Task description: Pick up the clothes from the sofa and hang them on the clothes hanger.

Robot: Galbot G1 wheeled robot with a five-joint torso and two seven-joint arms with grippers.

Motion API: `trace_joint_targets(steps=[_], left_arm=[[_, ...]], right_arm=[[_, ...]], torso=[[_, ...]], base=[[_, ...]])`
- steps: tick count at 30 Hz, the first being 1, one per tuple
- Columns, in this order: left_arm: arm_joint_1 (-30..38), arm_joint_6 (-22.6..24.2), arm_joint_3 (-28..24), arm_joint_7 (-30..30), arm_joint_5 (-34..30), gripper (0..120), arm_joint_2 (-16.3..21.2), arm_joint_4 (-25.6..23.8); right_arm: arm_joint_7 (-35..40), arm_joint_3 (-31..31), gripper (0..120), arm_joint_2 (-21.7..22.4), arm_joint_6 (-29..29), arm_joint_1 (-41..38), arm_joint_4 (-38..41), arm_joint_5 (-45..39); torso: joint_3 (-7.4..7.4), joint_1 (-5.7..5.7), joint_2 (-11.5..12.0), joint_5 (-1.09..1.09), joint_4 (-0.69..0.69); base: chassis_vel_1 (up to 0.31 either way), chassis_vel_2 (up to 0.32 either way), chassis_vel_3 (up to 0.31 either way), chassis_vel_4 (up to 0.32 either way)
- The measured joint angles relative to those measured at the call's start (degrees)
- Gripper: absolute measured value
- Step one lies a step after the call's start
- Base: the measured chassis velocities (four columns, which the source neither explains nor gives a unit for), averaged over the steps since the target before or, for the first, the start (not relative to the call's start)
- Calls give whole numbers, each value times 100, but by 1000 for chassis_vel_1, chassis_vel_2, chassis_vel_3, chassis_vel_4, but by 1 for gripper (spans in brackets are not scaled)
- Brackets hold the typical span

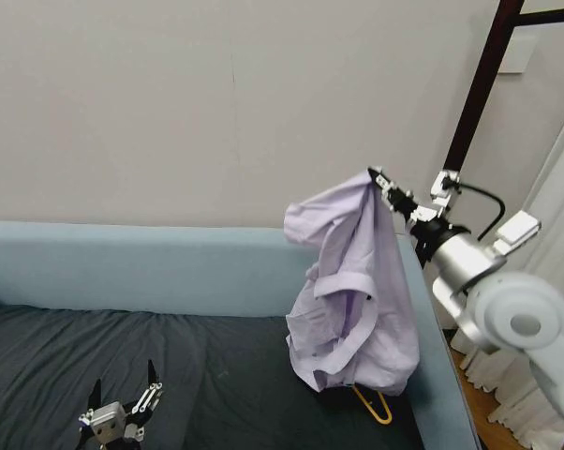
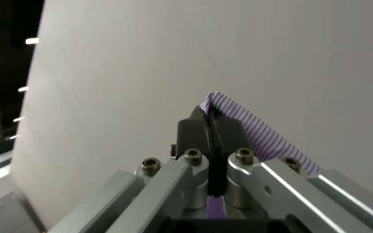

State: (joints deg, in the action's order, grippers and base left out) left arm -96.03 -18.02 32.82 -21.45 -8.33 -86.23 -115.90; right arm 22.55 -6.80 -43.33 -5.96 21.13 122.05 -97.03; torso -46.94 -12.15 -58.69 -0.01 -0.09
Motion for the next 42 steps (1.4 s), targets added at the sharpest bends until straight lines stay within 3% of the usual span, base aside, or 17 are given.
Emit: trace_joint_targets(steps=[4,8,14,18,30,35,39,42], left_arm=[[-38,-39,11,-2,26,100,-44,-25],[-98,-73,27,-4,75,100,-77,-64],[-205,-81,121,-6,92,100,-84,-166],[-304,-83,183,-8,117,100,-129,-260],[-383,-149,183,-12,225,100,-224,-268],[-405,-207,190,-19,260,100,-246,-234],[-409,-224,168,-22,283,100,-266,-231],[-406,-228,158,-24,290,100,-267,-232]], right_arm=[[-108,587,0,-167,-98,-502,-93,-27],[-412,1236,0,-493,-177,-388,-383,458],[-833,2042,0,-1110,-255,482,-1260,1555],[-1250,2589,0,-1689,-158,1075,-2459,2871],[-1334,3172,0,-2852,475,1355,-4263,4454],[-1372,3130,19,-3210,872,1310,-4498,4764],[-1328,3050,31,-3307,982,1289,-4339,4524],[-876,2903,45,-3313,793,1284,-4062,4086]], torso=[[1,0,0,-2,0],[0,0,0,-1,1],[0,0,0,0,0],[0,0,0,1,0],[0,0,-1,-1,0],[0,0,-1,0,1],[0,0,-1,0,0],[1,1,-1,0,0]], base=[[0,0,0,0],[0,0,0,0],[0,0,0,0],[0,0,0,0],[0,0,0,0],[0,0,0,0],[0,0,0,0],[0,0,0,0]])
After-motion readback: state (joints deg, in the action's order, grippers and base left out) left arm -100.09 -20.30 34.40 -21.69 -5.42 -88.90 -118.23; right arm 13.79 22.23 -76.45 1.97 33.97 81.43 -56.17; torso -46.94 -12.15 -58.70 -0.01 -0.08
